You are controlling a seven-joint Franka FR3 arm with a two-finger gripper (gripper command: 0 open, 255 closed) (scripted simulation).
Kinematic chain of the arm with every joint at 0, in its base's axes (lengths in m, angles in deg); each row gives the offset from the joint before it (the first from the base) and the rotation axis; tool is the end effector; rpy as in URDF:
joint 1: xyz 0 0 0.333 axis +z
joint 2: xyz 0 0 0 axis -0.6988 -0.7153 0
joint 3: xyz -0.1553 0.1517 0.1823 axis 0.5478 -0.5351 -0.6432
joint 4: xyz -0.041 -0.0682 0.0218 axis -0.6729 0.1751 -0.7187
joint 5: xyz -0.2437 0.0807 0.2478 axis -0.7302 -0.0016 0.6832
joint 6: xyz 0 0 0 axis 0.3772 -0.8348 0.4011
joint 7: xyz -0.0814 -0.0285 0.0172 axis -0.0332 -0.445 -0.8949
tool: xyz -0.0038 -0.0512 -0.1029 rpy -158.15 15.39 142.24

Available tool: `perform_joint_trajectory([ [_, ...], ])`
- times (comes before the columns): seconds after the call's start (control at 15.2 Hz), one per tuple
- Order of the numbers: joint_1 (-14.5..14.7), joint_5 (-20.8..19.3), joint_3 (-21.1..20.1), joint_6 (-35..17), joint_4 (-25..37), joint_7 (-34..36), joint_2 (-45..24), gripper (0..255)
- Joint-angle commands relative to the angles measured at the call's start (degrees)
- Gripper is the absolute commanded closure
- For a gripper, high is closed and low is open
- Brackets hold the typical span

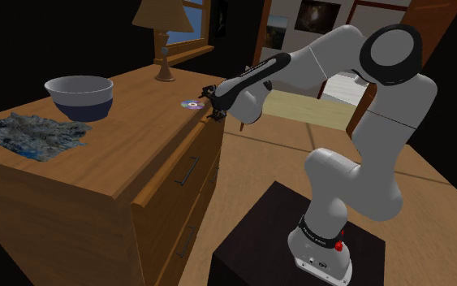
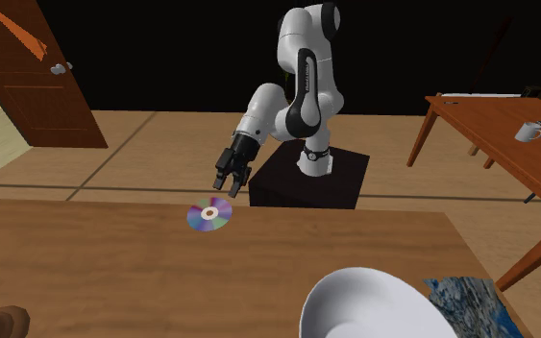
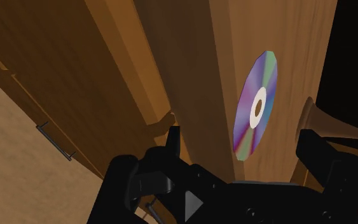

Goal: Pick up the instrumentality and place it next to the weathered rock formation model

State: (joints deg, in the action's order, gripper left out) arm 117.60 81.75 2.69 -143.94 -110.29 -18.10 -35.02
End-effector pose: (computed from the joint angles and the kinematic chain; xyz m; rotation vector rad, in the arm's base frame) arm 0.4799 -0.0766 0.3987 -1.6526 1.6491 -0.8787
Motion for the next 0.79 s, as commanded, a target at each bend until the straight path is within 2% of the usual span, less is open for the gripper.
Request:
perform_joint_trajectory([
  [0.0, 2.44, -0.84, 2.63, -0.16, 0.40, 0.51, -0.06, 0],
  [0.4, 2.42, -0.81, 2.61, -0.16, 0.39, 0.49, -0.05, 0],
  [0.46, 2.42, -0.81, 2.61, -0.16, 0.39, 0.49, -0.05, 255],
  [0.73, 2.42, -0.81, 2.61, -0.16, 0.39, 0.49, -0.05, 255],
])
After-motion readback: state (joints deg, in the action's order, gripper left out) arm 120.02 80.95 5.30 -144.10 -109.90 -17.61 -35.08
